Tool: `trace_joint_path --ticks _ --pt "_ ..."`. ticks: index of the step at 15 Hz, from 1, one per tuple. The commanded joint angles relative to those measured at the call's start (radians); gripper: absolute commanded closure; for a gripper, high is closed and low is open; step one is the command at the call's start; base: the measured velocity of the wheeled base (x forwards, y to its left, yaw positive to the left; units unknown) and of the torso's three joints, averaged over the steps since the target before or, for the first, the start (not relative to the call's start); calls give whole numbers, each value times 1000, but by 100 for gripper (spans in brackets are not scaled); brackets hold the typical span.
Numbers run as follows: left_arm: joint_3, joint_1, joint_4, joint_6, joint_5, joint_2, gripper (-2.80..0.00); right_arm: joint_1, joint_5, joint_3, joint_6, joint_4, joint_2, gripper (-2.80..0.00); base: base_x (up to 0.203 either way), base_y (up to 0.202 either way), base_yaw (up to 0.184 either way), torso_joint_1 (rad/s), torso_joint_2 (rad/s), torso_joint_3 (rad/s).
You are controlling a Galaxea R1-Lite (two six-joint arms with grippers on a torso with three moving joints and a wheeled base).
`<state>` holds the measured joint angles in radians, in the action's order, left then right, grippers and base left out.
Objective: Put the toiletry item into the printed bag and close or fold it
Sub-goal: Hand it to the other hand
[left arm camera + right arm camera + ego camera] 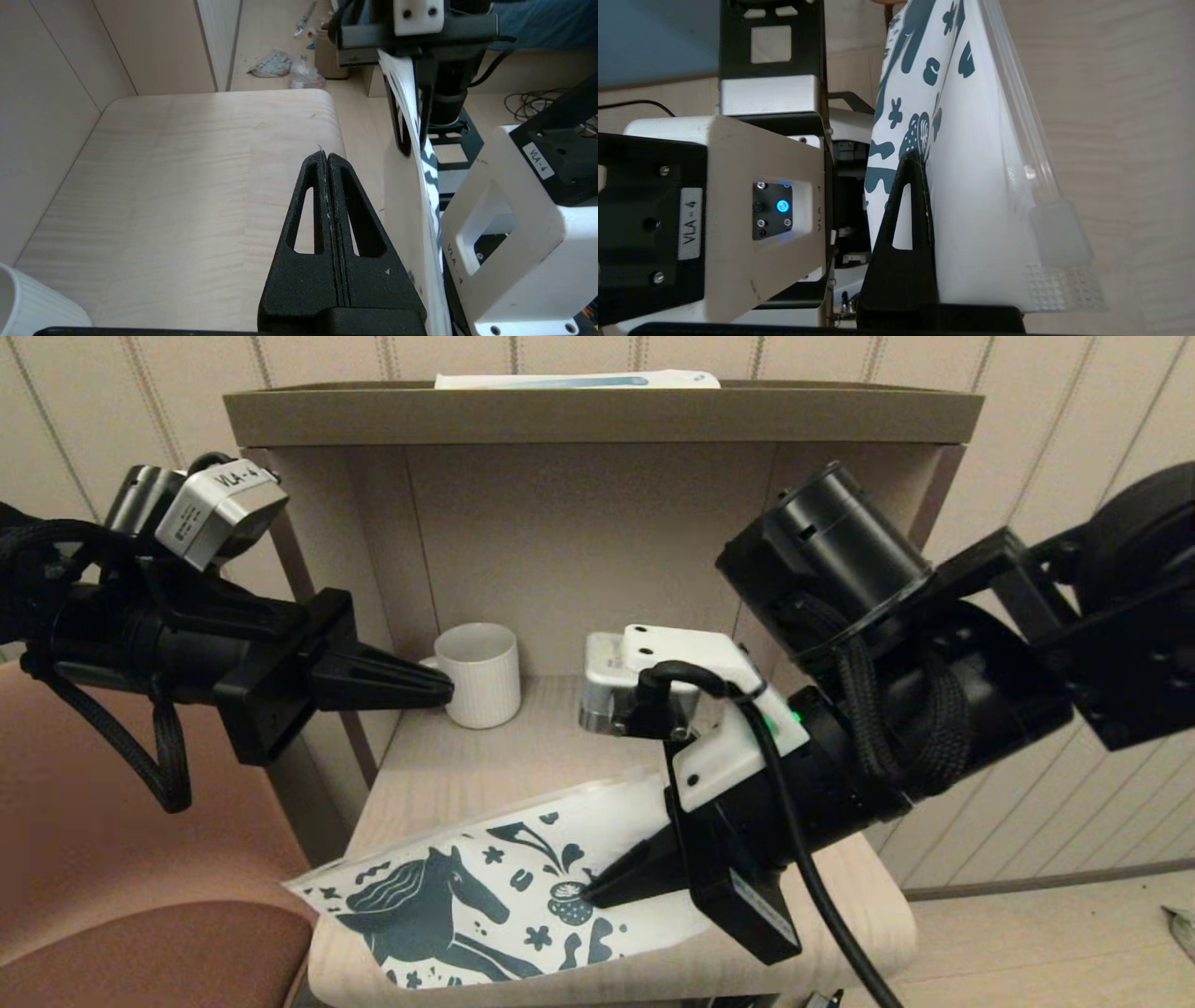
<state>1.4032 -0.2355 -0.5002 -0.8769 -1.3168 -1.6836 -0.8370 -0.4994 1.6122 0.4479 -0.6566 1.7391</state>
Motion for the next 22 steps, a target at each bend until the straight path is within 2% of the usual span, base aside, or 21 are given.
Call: trace_joint_path --ticks 1,4,8,11,14,22 --pt "-5 -1 -2 -5 -8 -3 0 -10 11 2 5 -4 7 0 0 0 0 0 0 0" --pt "-26 1 2 -7 -30 3 0 -10 51 -26 8 -6 -18 0 0 0 0 0 0 0" --pt "-46 5 6 -11 -48 2 0 6 65 -13 8 5 -73 0 0 0 0 0 0 0" --pt "-46 -2 6 -12 -47 -18 0 15 72 -84 8 17 -107 0 0 0 0 0 0 0" --pt "-36 -28 6 -12 -44 -47 0 12 77 -156 8 142 -99 0 0 0 0 0 0 0" --pt "-6 -76 5 -20 -36 -128 0 9 79 -101 8 140 -82 0 0 0 0 0 0 0"
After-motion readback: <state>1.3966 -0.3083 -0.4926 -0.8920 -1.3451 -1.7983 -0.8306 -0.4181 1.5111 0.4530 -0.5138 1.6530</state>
